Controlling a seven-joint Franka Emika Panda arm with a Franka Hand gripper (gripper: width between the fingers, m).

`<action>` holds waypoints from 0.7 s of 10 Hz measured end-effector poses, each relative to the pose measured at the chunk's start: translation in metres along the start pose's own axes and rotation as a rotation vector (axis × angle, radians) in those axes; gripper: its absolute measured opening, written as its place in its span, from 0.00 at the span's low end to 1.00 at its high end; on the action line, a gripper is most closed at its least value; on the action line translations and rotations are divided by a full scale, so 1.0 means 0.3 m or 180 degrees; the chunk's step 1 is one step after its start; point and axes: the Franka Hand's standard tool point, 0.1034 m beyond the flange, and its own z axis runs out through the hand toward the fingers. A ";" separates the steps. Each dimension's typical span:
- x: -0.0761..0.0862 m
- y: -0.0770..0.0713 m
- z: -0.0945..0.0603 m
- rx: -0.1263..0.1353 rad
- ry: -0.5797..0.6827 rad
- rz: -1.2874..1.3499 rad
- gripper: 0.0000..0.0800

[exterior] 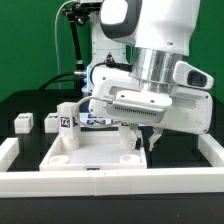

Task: Assemble square table

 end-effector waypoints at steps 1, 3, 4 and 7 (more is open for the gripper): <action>0.002 0.002 0.002 0.0003 0.0005 -0.0007 0.08; 0.031 0.079 -0.012 0.0081 0.0104 -0.0095 0.08; 0.038 0.127 -0.024 0.0091 0.0130 -0.0136 0.08; 0.015 0.228 -0.035 0.0235 0.0232 -0.0306 0.08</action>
Offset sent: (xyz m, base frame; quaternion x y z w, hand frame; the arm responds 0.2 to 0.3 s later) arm -0.0021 0.0531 0.0050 0.0115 0.0174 -0.0068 0.9998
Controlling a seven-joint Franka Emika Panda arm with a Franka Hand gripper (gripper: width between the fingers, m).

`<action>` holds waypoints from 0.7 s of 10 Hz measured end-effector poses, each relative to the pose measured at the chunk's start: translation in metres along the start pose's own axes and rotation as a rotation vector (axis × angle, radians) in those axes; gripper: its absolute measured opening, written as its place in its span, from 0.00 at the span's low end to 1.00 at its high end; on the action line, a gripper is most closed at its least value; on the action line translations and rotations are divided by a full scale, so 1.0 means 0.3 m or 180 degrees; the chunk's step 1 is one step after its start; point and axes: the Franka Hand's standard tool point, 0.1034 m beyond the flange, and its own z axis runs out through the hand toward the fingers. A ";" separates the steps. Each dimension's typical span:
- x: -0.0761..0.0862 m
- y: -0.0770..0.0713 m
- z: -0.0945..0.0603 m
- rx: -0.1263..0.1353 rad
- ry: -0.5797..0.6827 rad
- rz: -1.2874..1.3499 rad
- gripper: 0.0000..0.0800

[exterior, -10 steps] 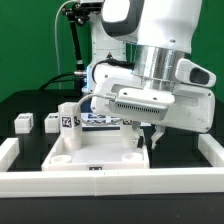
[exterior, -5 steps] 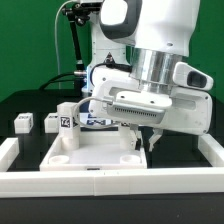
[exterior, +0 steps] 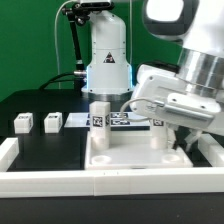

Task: Assemble square table

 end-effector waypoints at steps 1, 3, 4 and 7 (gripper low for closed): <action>0.000 -0.004 0.001 0.0001 0.0002 0.0007 0.08; -0.001 -0.006 0.001 0.0001 0.0003 0.0009 0.08; 0.005 -0.003 0.001 0.0030 0.0031 0.0003 0.08; -0.007 0.071 -0.027 0.0099 0.0096 -0.0012 0.08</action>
Offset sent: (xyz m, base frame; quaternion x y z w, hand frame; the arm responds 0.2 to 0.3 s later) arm 0.0000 0.0000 0.0000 0.0000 0.0000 0.0000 1.0000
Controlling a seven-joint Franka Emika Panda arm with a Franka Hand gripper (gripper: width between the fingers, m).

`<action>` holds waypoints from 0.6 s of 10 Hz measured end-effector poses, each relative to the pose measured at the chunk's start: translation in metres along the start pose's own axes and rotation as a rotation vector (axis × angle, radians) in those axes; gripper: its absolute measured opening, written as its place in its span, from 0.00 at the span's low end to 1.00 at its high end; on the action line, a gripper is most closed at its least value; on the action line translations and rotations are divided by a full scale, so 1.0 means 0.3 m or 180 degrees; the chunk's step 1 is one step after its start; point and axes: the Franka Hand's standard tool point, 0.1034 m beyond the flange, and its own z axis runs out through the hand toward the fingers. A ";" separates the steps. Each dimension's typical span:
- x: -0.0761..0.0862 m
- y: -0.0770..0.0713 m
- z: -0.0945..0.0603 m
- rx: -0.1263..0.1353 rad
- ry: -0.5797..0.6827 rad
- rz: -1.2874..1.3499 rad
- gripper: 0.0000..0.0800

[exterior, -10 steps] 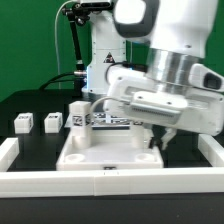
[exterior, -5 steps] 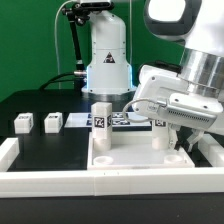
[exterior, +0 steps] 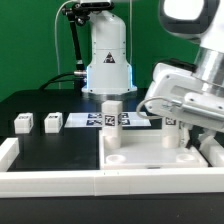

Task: Assemble square table

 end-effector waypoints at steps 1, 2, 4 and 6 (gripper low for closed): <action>-0.024 0.022 -0.016 0.0008 -0.0006 0.0010 0.08; -0.027 0.023 -0.017 0.0045 0.0026 0.0010 0.08; -0.030 0.023 -0.017 0.0146 0.0112 0.0005 0.08; -0.027 0.020 -0.010 0.0149 0.0124 0.0008 0.08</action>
Offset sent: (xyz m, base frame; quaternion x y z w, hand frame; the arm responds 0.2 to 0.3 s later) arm 0.0150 0.0139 0.0060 0.0369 0.0216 0.0031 0.9991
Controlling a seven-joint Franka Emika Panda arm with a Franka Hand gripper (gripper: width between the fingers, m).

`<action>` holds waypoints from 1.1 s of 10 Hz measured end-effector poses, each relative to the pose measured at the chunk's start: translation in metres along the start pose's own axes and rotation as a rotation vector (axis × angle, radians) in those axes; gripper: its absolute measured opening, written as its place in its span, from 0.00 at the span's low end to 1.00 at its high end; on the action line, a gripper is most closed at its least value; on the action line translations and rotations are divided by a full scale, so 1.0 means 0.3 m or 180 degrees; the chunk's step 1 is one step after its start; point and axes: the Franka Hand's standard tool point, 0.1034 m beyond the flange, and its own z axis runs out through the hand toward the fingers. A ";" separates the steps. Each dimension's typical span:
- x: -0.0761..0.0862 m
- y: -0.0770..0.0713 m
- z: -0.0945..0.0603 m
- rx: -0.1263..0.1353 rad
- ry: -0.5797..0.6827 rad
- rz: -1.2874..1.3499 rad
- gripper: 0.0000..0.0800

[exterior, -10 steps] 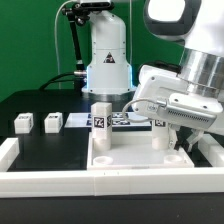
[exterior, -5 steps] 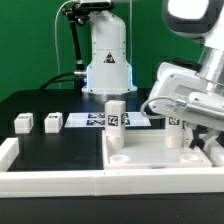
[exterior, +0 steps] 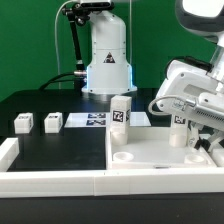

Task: Assemble square table

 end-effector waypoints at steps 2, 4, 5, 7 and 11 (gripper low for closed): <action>0.002 -0.018 0.009 0.0033 0.0025 0.0014 0.08; 0.004 -0.053 0.019 0.0097 0.0068 0.0048 0.53; 0.005 -0.071 0.017 0.0133 0.0090 0.0065 0.72; 0.006 -0.086 0.015 0.0158 0.0110 0.0081 0.79; 0.006 -0.112 -0.075 0.0161 -0.0012 0.0388 0.81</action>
Offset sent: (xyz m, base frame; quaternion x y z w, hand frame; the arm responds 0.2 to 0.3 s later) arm 0.0000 0.0000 0.0000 0.0000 0.0000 0.0000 1.0000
